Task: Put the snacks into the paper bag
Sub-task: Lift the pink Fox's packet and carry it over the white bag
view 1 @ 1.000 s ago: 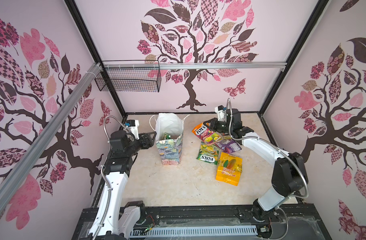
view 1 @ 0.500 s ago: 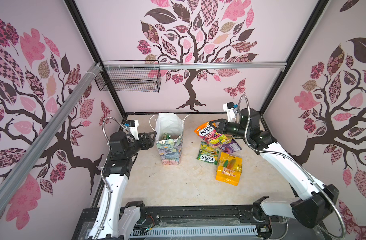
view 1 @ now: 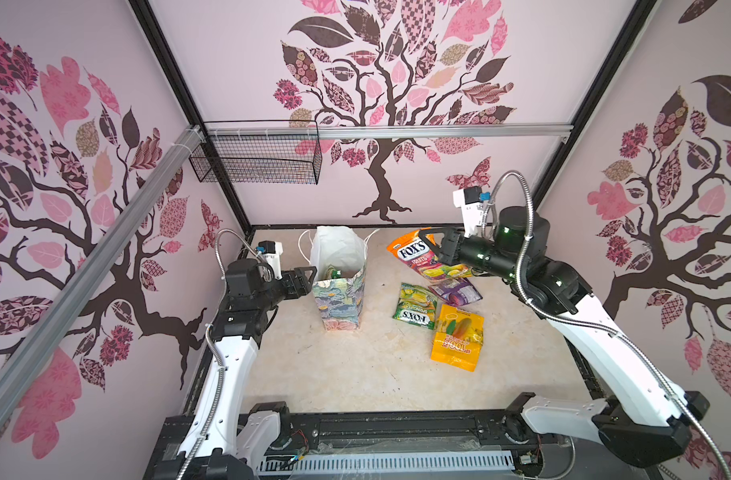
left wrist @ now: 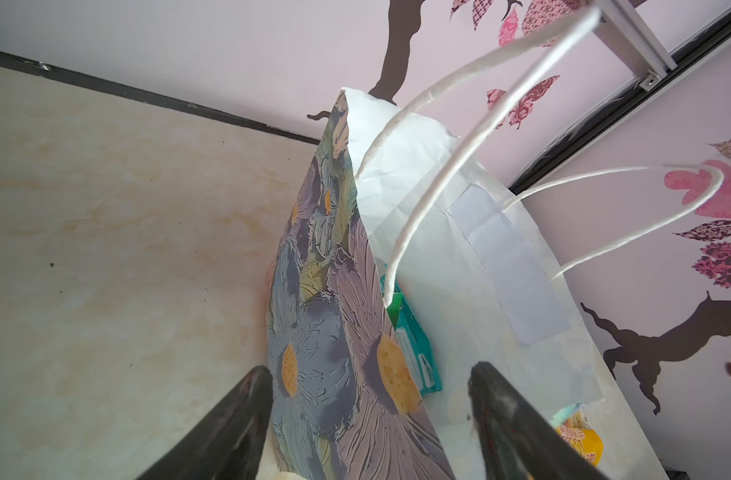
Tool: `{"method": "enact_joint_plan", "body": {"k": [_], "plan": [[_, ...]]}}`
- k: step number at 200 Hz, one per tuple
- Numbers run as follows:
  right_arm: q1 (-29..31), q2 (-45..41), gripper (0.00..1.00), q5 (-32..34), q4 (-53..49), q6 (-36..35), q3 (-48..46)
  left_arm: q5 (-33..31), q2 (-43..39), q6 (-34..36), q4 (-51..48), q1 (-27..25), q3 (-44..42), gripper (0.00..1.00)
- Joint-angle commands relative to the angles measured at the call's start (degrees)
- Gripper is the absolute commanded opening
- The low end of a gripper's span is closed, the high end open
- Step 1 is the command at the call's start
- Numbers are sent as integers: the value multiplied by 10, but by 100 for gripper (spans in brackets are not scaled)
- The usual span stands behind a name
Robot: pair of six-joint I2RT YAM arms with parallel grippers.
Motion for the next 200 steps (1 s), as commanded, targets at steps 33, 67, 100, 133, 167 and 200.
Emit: {"method": "enact_joint_plan", "body": {"k": [33,67,100,133,167,200], "plan": [[94,95,0,167,53,-10,122,-76,19,22,-8,-1,104,80],[134,167,0,211,76,-10,199,-31,33,10,44,14,91,76],[145,247,0,222,92,0,266,16,30,-28,93,31,56,57],[154,318,0,262,85,-10,346,44,19,-58,117,37,40,50],[156,360,0,278,118,-4,374,64,19,-77,133,33,28,51],[156,376,0,315,127,-15,390,58,22,-77,128,21,36,65]]}}
